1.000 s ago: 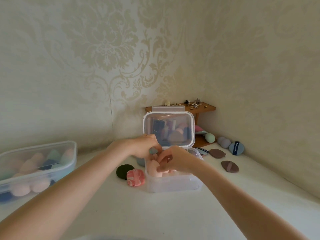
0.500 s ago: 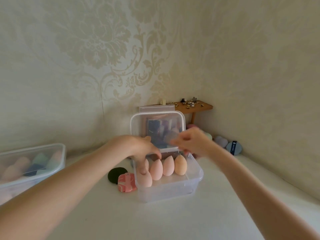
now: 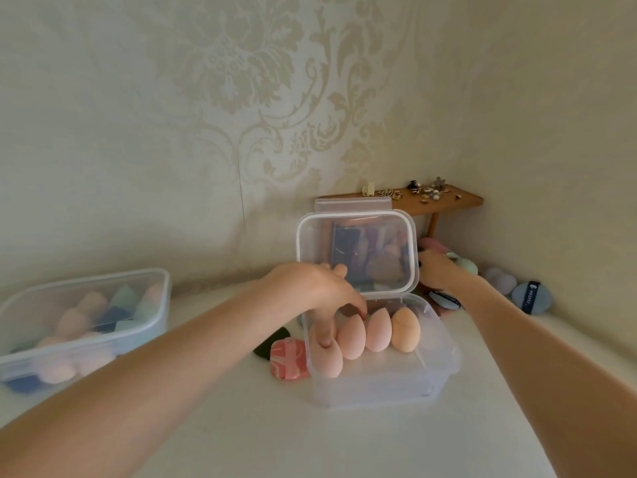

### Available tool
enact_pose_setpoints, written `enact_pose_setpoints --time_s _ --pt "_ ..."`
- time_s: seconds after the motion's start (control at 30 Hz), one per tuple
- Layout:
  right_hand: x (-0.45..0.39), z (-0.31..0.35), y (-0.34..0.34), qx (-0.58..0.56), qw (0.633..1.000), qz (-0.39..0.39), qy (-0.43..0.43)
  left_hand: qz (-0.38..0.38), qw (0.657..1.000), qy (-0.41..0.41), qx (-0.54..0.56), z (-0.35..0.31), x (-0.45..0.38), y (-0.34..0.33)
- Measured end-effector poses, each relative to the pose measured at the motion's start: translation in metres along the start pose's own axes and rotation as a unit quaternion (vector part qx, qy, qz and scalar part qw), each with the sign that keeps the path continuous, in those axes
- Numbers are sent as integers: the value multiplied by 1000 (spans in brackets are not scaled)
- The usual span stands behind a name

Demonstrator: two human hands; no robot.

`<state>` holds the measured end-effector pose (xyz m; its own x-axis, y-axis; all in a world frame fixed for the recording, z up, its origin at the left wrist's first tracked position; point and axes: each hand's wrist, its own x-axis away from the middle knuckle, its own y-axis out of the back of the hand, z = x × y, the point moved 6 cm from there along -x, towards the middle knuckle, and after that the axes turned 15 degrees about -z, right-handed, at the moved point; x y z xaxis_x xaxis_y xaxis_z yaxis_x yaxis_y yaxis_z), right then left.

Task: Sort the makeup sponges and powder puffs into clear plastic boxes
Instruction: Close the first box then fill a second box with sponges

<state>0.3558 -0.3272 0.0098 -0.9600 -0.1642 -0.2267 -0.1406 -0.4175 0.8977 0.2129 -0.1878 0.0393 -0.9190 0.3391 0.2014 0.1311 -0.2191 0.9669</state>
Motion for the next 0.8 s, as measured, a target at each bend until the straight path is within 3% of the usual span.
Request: enact_pose_setpoints --time_s 0.1,0.17,0.3,0.37,0.4,0.47,0.53,0.57,0.67,0.8 --pt "-6 -6 -2 26 999 -28 19 -4 1000 3 6 1 1 0" --pt "-6 -15 10 0 996 -90 -3 -6 1000 3 3 1 1 0" --pt "23 -18 71 -184 939 -276 -90 -7 1000 2 -7 0 3 0" --pt "44 1 100 -257 917 -293 -79 -7 1000 -3 -14 -1 4 1" --pt "53 15 108 -290 920 -257 -63 -6 1000 -6 -16 0 4 1" --pt "77 51 107 -343 936 -78 -26 -4 1000 -6 -15 -1 4 0" --pt "105 77 86 -304 946 109 24 -5 1000 2 -22 -1 4 -1" --pt "117 83 74 -239 956 161 60 -9 999 6 -30 -2 5 -1" --pt "134 85 40 -61 970 200 127 -21 999 7 -33 -2 7 1" --pt "137 84 25 -20 976 182 120 -35 999 5 -20 -1 8 0"
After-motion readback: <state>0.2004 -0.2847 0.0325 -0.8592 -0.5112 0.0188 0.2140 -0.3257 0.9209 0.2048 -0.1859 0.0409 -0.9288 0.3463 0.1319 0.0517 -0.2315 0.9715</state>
